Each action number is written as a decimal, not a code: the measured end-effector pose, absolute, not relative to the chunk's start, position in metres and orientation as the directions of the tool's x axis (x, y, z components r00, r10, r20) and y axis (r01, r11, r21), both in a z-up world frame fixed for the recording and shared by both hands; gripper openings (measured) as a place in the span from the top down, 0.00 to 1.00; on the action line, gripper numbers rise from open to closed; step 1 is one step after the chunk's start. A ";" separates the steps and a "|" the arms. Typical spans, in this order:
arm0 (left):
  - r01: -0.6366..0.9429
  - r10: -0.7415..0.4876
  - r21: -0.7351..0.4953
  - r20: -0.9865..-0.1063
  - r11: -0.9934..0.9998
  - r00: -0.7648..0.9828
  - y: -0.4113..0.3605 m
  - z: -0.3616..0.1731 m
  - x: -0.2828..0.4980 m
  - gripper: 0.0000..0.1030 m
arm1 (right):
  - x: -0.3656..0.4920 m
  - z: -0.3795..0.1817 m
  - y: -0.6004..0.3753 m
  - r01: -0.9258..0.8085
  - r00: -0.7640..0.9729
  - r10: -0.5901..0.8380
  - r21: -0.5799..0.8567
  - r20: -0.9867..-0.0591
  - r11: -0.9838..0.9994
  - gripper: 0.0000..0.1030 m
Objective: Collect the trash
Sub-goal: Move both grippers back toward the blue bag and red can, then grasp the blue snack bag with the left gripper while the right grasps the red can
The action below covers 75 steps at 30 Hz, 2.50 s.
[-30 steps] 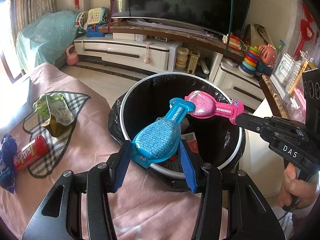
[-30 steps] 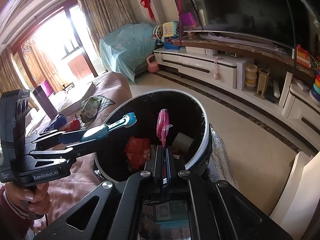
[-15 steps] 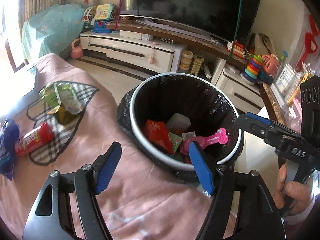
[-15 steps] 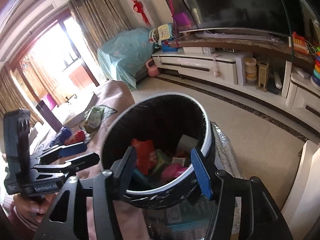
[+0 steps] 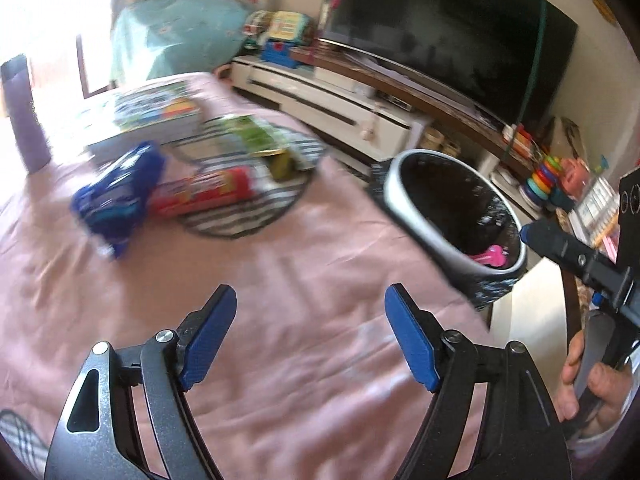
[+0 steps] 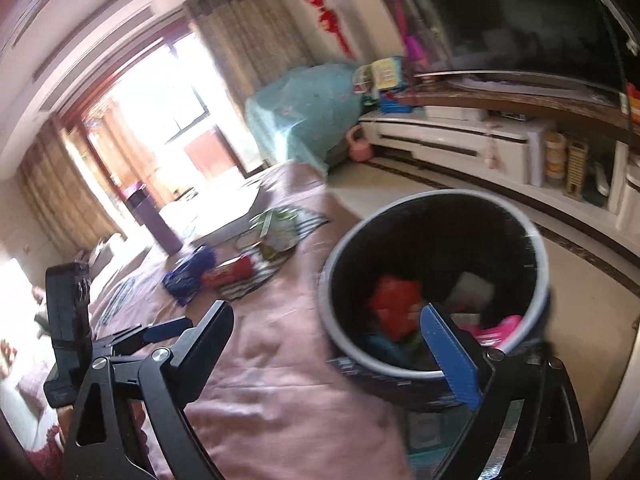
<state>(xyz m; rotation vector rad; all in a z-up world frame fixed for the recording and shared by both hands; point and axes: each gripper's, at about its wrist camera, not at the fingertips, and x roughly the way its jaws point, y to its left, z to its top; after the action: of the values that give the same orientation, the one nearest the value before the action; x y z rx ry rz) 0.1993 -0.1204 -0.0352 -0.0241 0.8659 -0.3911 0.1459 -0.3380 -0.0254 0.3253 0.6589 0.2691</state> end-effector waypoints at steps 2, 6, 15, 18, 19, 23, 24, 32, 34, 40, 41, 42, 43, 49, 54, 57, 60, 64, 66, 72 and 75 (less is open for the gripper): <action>0.290 -0.326 -0.183 -0.739 0.939 0.590 -0.101 -0.038 0.198 0.24 | 0.149 -0.029 -0.325 -0.164 0.745 0.357 0.365 -0.564 0.917 0.07; 0.244 -0.304 -0.192 -0.738 0.951 0.602 -0.072 -0.040 0.197 0.24 | 0.154 -0.037 -0.302 -0.198 0.713 0.390 0.366 -0.583 0.909 0.07; 0.154 -0.256 -0.205 -0.745 0.967 0.616 -0.018 -0.046 0.202 0.24 | 0.172 -0.046 -0.245 -0.313 0.650 0.407 0.262 -0.642 0.913 0.07; 0.138 -0.250 -0.210 -0.743 0.968 0.621 -0.007 -0.046 0.209 0.24 | 0.181 -0.048 -0.226 -0.380 0.622 0.420 0.215 -0.661 0.900 0.07; 0.131 -0.244 -0.209 -0.744 0.969 0.622 -0.004 -0.046 0.214 0.24 | 0.184 -0.049 -0.219 -0.404 0.615 0.422 0.193 -0.666 0.894 0.07; 0.113 -0.238 -0.215 -0.745 0.970 0.623 0.005 -0.046 0.233 0.24 | 0.200 -0.053 -0.198 -0.492 0.576 0.440 0.137 -0.689 0.860 0.07; 0.109 -0.239 -0.219 -0.745 0.970 0.622 0.007 -0.045 0.239 0.24 | 0.205 -0.053 -0.193 -0.514 0.564 0.447 0.128 -0.694 0.848 0.07; 0.101 -0.217 -0.197 -0.750 0.975 0.625 0.016 -0.045 0.285 0.24 | 0.247 -0.062 -0.162 -0.622 0.510 0.452 0.049 -0.732 0.781 0.07; 0.105 -0.214 -0.190 -0.754 0.976 0.621 0.016 -0.049 0.296 0.24 | 0.259 -0.062 -0.156 -0.641 0.500 0.456 0.039 -0.736 0.766 0.07; 0.143 -0.247 -0.201 -0.769 0.969 0.589 0.013 -0.061 0.321 0.65 | 0.294 -0.068 -0.146 -0.668 0.490 0.431 -0.009 -0.758 0.744 0.09; 0.151 -0.253 -0.203 -0.771 0.967 0.585 0.014 -0.062 0.322 0.71 | 0.299 -0.070 -0.144 -0.673 0.486 0.425 -0.017 -0.763 0.740 0.09; 0.152 -0.253 -0.203 -0.768 0.967 0.588 0.014 -0.060 0.321 0.73 | 0.304 -0.073 -0.142 -0.676 0.482 0.417 -0.024 -0.771 0.736 0.09; 0.149 -0.248 -0.199 -0.764 0.969 0.596 0.016 -0.059 0.320 0.75 | 0.307 -0.074 -0.140 -0.679 0.477 0.414 -0.026 -0.775 0.734 0.10; 0.117 -0.230 -0.201 -0.755 0.973 0.614 0.030 -0.054 0.297 0.80 | 0.309 -0.085 -0.134 -0.653 0.469 0.373 -0.031 -0.801 0.756 0.63; 0.094 -0.238 -0.231 -0.743 0.968 0.625 0.039 -0.051 0.271 0.81 | 0.284 -0.084 -0.143 -0.619 0.462 0.398 0.033 -0.793 0.785 0.69; 0.087 -0.248 -0.251 -0.736 0.964 0.629 0.042 -0.049 0.255 0.81 | 0.266 -0.083 -0.153 -0.582 0.451 0.398 0.074 -0.799 0.810 0.70; 0.086 -0.262 -0.269 -0.735 0.959 0.625 0.041 -0.049 0.238 0.81 | 0.248 -0.082 -0.167 -0.532 0.428 0.416 0.148 -0.802 0.834 0.70; 0.093 -0.285 -0.291 -0.737 0.952 0.613 0.037 -0.054 0.220 0.81 | 0.228 -0.080 -0.172 -0.531 0.407 0.457 0.202 -0.791 0.823 0.65; 0.093 -0.287 -0.292 -0.741 0.952 0.607 0.035 -0.057 0.214 0.81 | 0.225 -0.079 -0.170 -0.541 0.415 0.461 0.195 -0.784 0.818 0.42; 0.088 -0.281 -0.289 -0.740 0.953 0.611 0.034 -0.053 0.199 0.81 | 0.233 -0.079 -0.149 -0.556 0.463 0.427 0.121 -0.777 0.822 0.31; 0.092 -0.278 -0.283 -0.737 0.955 0.616 0.032 -0.049 0.193 0.81 | 0.234 -0.085 -0.147 -0.546 0.457 0.424 0.129 -0.782 0.828 0.62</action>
<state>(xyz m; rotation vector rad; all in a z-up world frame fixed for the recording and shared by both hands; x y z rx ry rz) 0.1926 0.0320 -0.0490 -0.2264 0.8837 -0.2147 0.2337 -0.1466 -0.0849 -0.1480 0.9184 0.6004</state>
